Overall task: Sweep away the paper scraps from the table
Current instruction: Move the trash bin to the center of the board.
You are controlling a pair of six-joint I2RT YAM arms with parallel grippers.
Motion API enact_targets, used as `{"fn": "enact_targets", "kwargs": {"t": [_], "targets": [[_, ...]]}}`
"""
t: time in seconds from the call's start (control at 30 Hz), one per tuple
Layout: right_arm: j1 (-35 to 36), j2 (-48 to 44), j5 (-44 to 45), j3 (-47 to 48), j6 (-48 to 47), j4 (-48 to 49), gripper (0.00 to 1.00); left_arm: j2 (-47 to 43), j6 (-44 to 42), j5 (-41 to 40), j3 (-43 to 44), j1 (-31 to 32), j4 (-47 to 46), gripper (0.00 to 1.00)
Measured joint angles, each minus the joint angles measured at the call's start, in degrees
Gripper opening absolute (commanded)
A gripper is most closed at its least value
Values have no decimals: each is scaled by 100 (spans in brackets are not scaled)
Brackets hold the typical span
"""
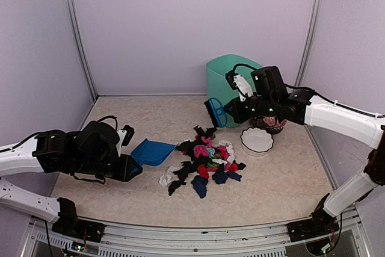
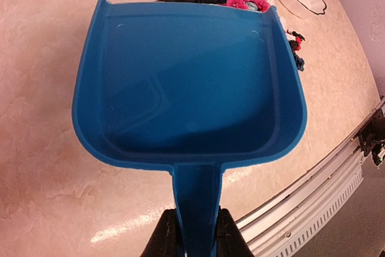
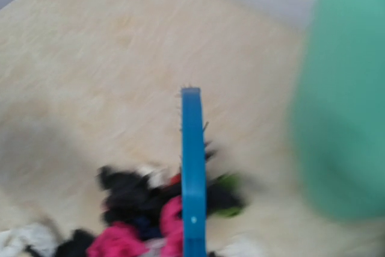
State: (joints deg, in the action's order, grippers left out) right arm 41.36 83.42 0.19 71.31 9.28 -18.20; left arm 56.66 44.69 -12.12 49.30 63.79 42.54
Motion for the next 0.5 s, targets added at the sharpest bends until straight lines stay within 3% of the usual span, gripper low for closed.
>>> {"fn": "enact_targets", "kwargs": {"t": [0.23,0.5], "targets": [[-328,-1113,656,404,-1233,-369,0,70,22,-63,-76,33,-85,0],[-776,-1679,1932,372,-2028,332,0,249,-291,-136,-76,33,-236,0]]}}
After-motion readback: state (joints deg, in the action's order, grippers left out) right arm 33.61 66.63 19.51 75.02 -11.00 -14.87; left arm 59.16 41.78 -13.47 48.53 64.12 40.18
